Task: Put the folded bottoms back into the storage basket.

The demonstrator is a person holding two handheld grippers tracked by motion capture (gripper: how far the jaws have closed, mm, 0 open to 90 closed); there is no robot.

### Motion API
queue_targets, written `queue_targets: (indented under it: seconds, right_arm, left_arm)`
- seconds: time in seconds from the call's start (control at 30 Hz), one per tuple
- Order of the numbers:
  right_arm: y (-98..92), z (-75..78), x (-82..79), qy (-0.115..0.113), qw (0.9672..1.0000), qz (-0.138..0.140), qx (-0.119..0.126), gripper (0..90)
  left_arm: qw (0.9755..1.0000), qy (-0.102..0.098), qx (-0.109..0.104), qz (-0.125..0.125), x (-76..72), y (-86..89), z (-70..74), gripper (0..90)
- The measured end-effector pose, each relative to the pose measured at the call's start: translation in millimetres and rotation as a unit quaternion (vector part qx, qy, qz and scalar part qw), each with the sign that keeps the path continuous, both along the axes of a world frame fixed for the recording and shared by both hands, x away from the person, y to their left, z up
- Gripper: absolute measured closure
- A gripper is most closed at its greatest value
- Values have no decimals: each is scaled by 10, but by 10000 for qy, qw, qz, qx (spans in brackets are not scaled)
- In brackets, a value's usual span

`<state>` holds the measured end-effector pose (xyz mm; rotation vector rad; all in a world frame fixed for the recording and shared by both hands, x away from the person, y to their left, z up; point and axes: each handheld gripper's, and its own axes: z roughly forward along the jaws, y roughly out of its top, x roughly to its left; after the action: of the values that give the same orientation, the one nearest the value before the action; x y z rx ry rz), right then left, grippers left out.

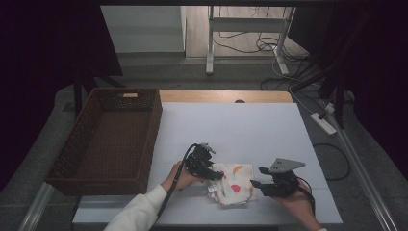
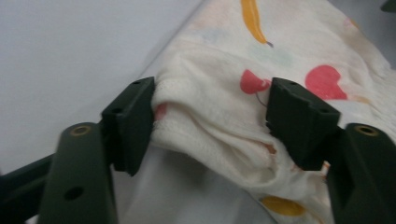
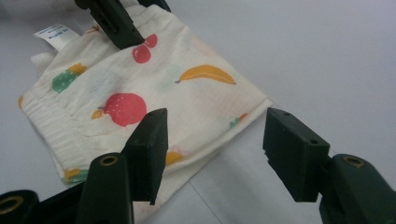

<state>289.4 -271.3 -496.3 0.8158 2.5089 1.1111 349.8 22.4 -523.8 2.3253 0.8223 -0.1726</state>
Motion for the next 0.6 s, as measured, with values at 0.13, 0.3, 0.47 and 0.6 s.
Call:
queue_targets:
  seconds: [0.13, 0.3, 0.47, 0.6]
  right_arm:
    - [2, -2, 2, 3, 10000, -4, -8, 408]
    - [1, -2, 2, 4, 10000, -12, -13, 409]
    - [-3, 1, 2, 1, 10000, -24, -14, 409]
    - [-4, 1, 2, -4, 10000, -22, -15, 409]
  left_arm:
    - [9999, 37, -46, -101, -27, -10, -8, 484]
    - [9998, 52, -58, -199, -55, -39, -18, 703]
    - [9997, -57, -66, -226, -68, -44, 8, 733]
    - [9995, -173, -174, -195, -69, -18, 57, 736]
